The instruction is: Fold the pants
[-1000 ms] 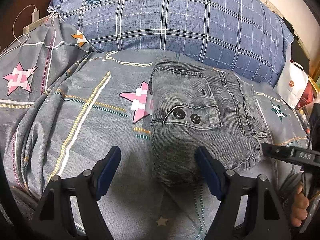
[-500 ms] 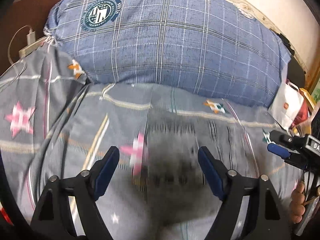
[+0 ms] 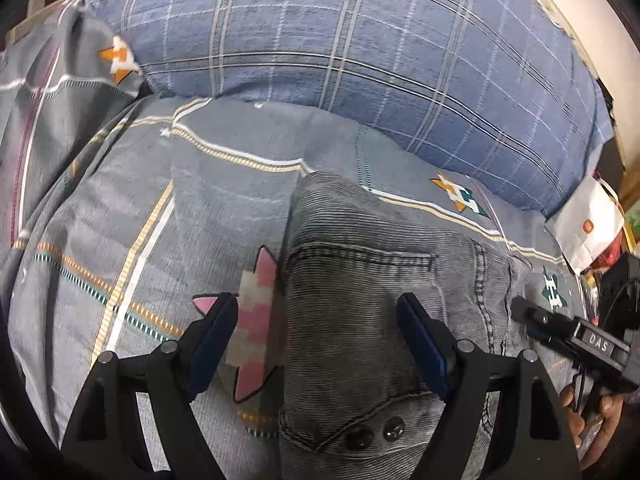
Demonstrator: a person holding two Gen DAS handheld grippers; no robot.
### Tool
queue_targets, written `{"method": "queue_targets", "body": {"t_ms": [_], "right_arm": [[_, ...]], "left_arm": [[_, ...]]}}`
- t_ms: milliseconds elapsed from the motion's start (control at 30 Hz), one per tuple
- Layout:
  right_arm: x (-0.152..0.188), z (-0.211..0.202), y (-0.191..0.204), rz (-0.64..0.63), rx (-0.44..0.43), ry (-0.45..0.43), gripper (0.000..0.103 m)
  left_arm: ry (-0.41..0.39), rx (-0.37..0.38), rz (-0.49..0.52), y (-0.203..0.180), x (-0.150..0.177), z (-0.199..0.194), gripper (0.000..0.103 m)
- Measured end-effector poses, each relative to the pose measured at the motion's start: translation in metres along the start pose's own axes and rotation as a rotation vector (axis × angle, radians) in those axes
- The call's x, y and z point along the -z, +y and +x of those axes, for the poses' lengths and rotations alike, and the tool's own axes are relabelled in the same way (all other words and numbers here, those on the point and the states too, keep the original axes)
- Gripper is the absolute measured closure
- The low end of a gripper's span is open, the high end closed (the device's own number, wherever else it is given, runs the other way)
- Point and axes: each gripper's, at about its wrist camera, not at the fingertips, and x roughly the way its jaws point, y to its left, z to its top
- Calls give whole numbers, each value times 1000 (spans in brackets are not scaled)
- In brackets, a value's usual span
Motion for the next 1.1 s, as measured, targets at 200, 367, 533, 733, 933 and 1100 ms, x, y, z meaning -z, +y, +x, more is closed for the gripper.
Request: {"method": "queue_targets", "body": {"t_ms": [200,367,533,733,933,1100], "right_arm": [[2,-11,-14,47,-32,-14,44],[4,-6,-26,96,-66,12,61],[3,-23,-17,64,-44,-46,64],[4,-21,-19,94,-115,6,53],[8,-10,-15,71,-92,43,92],[7,-36,7,-7,-114,-16,99]], "left_arm": [[89,41,-39,0,8,16,22],[83,31,-30,-2,13,15,22],[81,35,-39,-1,16,15,22],[78,28,-38,-2,18,15,22],[78,21,-30,-4,17,17,22],[62,2,-9,-6,18,15,22]]}}
